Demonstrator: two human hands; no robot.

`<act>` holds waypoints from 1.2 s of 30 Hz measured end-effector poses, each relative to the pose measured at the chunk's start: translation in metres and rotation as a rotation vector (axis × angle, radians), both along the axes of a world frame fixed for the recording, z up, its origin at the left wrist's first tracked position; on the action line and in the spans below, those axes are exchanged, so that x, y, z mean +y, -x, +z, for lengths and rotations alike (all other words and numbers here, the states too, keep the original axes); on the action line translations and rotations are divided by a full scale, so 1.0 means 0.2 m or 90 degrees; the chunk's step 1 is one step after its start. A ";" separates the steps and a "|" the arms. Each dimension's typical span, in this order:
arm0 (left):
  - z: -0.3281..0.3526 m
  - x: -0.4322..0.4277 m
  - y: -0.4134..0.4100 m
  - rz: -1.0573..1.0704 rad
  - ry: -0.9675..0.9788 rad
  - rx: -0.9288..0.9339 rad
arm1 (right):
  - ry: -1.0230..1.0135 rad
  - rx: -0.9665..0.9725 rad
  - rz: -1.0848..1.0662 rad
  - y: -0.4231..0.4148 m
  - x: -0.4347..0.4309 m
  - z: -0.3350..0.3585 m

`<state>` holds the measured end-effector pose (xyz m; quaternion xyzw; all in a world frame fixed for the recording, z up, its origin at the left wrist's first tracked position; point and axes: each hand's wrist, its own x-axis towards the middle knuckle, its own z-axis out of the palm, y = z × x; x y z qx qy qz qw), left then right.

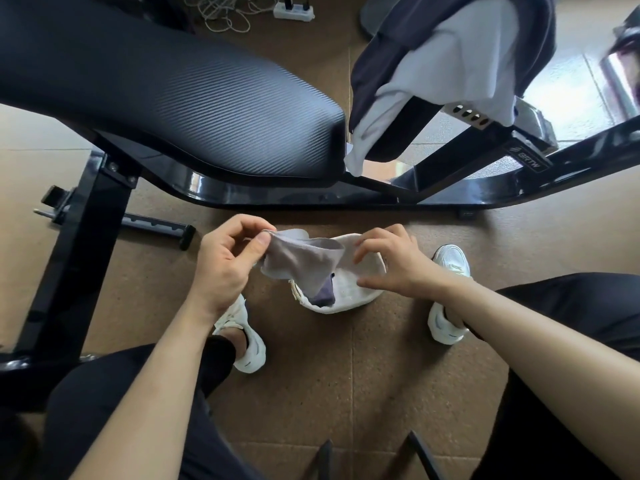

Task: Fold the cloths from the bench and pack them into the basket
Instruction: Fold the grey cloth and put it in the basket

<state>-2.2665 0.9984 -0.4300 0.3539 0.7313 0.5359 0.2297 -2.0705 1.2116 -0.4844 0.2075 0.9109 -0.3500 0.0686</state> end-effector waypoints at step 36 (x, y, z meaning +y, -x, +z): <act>-0.15 0.02 0.02 0.212 0.042 -0.103 | 0.050 -0.012 -0.108 -0.11 0.19 0.00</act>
